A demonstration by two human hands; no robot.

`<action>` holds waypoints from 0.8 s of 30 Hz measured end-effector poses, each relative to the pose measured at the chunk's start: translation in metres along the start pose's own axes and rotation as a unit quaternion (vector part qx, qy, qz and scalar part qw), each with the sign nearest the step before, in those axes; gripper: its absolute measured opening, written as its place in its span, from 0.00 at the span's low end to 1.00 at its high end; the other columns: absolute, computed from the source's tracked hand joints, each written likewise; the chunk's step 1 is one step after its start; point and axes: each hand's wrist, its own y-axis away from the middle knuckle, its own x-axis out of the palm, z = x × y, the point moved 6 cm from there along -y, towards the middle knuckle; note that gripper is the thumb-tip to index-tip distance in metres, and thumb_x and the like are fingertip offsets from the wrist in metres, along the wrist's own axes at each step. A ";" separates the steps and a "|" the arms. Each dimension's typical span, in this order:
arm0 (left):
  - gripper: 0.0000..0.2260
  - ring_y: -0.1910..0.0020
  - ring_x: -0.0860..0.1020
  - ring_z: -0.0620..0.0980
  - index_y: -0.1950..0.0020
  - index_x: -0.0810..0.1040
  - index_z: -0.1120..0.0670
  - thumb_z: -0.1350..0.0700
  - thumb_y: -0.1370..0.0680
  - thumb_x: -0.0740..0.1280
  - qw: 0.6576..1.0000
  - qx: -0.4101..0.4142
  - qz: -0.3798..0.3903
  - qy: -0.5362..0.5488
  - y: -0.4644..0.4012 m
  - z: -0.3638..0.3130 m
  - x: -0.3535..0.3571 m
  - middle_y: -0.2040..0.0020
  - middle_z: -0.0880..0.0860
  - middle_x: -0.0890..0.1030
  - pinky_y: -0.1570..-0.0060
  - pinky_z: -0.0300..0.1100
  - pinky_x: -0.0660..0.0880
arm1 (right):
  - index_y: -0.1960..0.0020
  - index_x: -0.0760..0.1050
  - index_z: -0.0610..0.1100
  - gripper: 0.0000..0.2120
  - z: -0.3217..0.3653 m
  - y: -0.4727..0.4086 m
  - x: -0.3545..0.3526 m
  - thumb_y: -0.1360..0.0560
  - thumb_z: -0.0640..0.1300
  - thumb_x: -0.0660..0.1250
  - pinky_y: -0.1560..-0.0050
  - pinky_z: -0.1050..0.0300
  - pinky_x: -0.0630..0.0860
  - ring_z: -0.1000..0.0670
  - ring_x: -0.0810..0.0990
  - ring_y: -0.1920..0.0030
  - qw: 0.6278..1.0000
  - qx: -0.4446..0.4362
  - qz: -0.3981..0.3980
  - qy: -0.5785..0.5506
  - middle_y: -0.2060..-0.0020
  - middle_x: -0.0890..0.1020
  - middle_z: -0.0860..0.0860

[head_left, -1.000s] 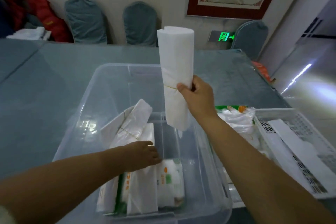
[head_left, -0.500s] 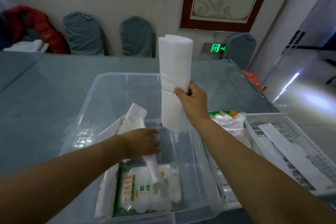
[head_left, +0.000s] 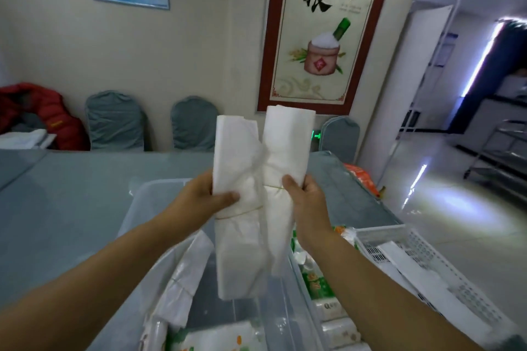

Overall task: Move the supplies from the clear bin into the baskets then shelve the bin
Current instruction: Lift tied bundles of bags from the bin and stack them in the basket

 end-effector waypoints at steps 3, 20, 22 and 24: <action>0.12 0.48 0.81 0.51 0.46 0.77 0.50 0.61 0.27 0.69 0.993 -0.029 -0.013 0.110 -0.005 -0.001 0.011 0.48 0.50 0.83 0.48 0.45 0.77 | 0.58 0.78 0.47 0.03 0.013 0.004 0.000 0.28 0.46 0.68 0.56 0.49 0.78 0.48 0.79 0.59 0.999 0.013 -0.013 0.038 0.60 0.82 0.47; 0.11 0.58 0.83 0.54 0.44 0.73 0.59 0.58 0.24 0.66 0.922 -0.157 -0.105 0.337 -0.064 0.011 0.138 0.51 0.59 0.83 0.62 0.48 0.80 | 0.51 0.74 0.34 0.13 0.040 -0.031 -0.106 0.26 0.45 0.67 0.52 0.43 0.76 0.45 0.77 0.59 0.986 0.028 -0.046 0.156 0.54 0.80 0.33; 0.13 0.53 0.82 0.57 0.40 0.72 0.59 0.58 0.24 0.66 0.922 -0.163 -0.106 0.334 -0.077 0.018 0.170 0.47 0.60 0.82 0.55 0.52 0.80 | 0.52 0.75 0.35 0.14 0.028 -0.040 -0.122 0.27 0.46 0.67 0.51 0.43 0.76 0.44 0.78 0.59 0.988 0.048 -0.036 0.144 0.57 0.80 0.36; 0.12 0.54 0.82 0.57 0.41 0.72 0.56 0.58 0.24 0.66 0.925 -0.160 -0.111 0.327 -0.092 0.027 0.202 0.46 0.58 0.81 0.58 0.51 0.80 | 0.52 0.75 0.36 0.13 0.017 -0.053 -0.148 0.26 0.47 0.66 0.54 0.48 0.77 0.42 0.80 0.57 0.987 0.065 -0.033 0.146 0.56 0.82 0.40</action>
